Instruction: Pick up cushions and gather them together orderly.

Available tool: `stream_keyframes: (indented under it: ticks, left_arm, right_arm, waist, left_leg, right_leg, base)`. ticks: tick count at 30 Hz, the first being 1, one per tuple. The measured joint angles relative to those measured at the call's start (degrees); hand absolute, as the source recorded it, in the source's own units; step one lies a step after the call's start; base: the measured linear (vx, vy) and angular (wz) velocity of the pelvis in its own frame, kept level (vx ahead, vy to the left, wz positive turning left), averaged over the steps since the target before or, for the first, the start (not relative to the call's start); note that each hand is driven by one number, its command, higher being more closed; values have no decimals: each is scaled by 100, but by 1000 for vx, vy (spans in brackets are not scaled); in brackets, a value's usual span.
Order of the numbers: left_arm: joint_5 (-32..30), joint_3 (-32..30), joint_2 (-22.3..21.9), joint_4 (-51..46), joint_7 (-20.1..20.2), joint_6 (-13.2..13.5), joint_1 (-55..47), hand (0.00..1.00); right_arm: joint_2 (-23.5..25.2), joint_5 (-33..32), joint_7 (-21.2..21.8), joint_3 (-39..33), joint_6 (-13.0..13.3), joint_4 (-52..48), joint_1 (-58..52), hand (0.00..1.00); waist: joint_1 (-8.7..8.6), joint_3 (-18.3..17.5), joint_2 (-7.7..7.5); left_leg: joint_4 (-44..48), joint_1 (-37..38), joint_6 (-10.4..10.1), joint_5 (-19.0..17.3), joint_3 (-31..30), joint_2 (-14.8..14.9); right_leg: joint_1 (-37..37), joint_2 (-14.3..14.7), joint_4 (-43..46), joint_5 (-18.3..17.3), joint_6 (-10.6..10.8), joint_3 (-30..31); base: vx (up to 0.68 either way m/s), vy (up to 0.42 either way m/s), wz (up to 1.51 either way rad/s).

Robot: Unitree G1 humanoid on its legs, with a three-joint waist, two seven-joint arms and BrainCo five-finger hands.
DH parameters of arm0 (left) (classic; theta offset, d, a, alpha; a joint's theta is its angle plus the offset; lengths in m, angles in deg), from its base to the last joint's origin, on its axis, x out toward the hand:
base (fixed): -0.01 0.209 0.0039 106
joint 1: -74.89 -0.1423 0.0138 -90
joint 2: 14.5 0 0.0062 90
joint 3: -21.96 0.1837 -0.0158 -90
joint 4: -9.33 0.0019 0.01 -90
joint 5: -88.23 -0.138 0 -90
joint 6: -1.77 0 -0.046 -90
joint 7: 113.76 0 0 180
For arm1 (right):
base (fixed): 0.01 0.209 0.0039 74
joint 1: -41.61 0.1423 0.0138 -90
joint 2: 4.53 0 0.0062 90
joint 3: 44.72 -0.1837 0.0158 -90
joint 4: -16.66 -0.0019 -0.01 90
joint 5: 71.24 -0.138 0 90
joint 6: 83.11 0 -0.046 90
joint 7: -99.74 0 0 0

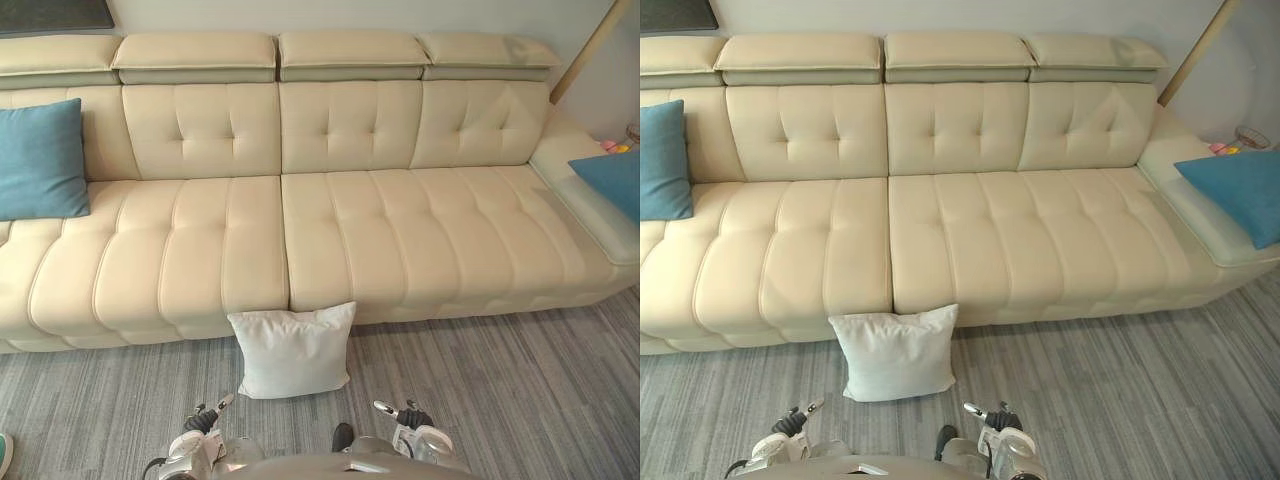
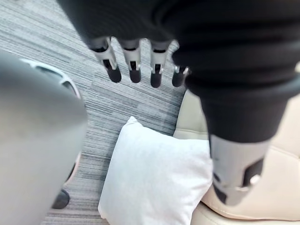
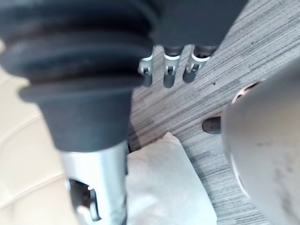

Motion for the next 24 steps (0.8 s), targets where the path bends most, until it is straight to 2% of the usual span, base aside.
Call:
stream_keyframes:
  ticks: [1, 2, 4, 6, 7, 9, 10, 12, 17, 18, 21, 24]
  left_arm:
    - [1, 78, 19, -9, -2, 0, 18, 0]
    - [8, 168, 40, -12, -9, 0, 61, 0]
    - [110, 327, 95, -42, -111, -2, 265, 0]
    - [339, 454, 90, -82, -263, 0, 561, 0]
    - [553, 536, 89, -201, -376, 6, 749, 0]
    - [753, 619, 109, -360, -498, 37, 938, 0]
    - [921, 629, 153, -518, -581, 87, 1176, 0]
    - [1112, 625, 215, -709, -687, 119, 1431, 0]
    - [1495, 440, 712, -1146, -914, 274, 2353, 0]
    - [1592, 236, 889, -1186, -992, 320, 2685, 0]
    - [1693, -83, 1277, -1220, -1026, 331, 3225, 0]
    - [1691, -178, 1604, -1248, -1032, 327, 3559, 0]
  right_arm:
    - [-30, 124, -4, 254, -1, -68, 31, 0]
    - [-49, 169, -11, 388, -7, -68, 103, 0]
    - [-54, 190, -52, 613, -13, -150, 324, 0]
    - [-55, 190, -178, 807, -15, -446, 624, 0]
    - [-56, 192, -248, 896, -13, -602, 950, 0]
    - [-92, 197, -333, 1070, -2, -812, 1283, 0]
    - [-141, 203, -441, 1167, 3, -1034, 1638, 0]
    - [-245, 295, -543, 1260, 17, -1256, 1995, 0]
    - [-606, 414, -849, 1251, 5, -1412, 3104, 0]
    - [-774, 418, -902, 1246, -10, -1407, 3447, 0]
    - [-1131, 490, -965, 1239, -72, -1403, 4192, 0]
    - [-1521, 652, -1018, 1275, -85, -1400, 4912, 0]
  waist:
    - [31, 24, 43]
    - [38, 14, -11]
    - [33, 95, 15]
    - [28, 342, 65]
    - [33, 577, 86]
    - [44, 732, 70]
    - [50, 985, 52]
    - [42, 1151, 50]
    - [13, 1644, 77]
    - [6, 1754, 78]
    - [-39, 2082, 82]
    - [-34, 2195, 90]
  left_leg:
    - [24, -137, 19, 19, 19, -27]
    - [69, -280, 44, 35, 19, -46]
    - [346, -792, 79, 34, -61, -66]
    - [759, -1346, 159, 7, -167, -47]
    - [1006, -1690, 210, -24, -227, -15]
    - [1340, -2169, 258, -93, -267, 57]
    - [1584, -2482, 282, -134, -272, 98]
    - [1810, -2898, 308, -154, -275, 134]
    - [2437, -4322, 391, -150, -320, 263]
    - [2609, -4799, 405, -129, -354, 304]
    - [2826, -5475, 466, -47, -434, 334]
    - [3072, -6187, 527, 12, -484, 360]
  right_leg:
    - [-175, -39, 60, 19, 1, 4]
    - [-336, -69, 148, 47, 0, 1]
    - [-782, -111, 345, 85, -5, -20]
    - [-1253, -163, 558, 134, -28, -42]
    - [-1529, -179, 720, 158, -48, -45]
    - [-1960, -180, 935, 173, -71, -35]
    - [-2260, -194, 1124, 171, -88, 2]
    - [-2688, -231, 1322, 189, -119, 42]
    - [-4006, -258, 1677, 368, -258, 121]
    - [-4459, -261, 1810, 404, -290, 126]
    - [-5098, -280, 2039, 468, -287, 113]
    - [-5827, -316, 2359, 467, -309, 120]
  base:
    - [-98, 17, -8]
    - [-112, 16, -5]
    - [-147, -2, 13]
    - [-182, 15, 22]
    - [-232, 34, 9]
    - [-281, 43, 0]
    - [-221, 29, -8]
    - [-194, 25, -5]
    - [-186, 16, -7]
    - [-134, 5, -1]
    - [-94, -2, 3]
    - [-40, 0, 3]
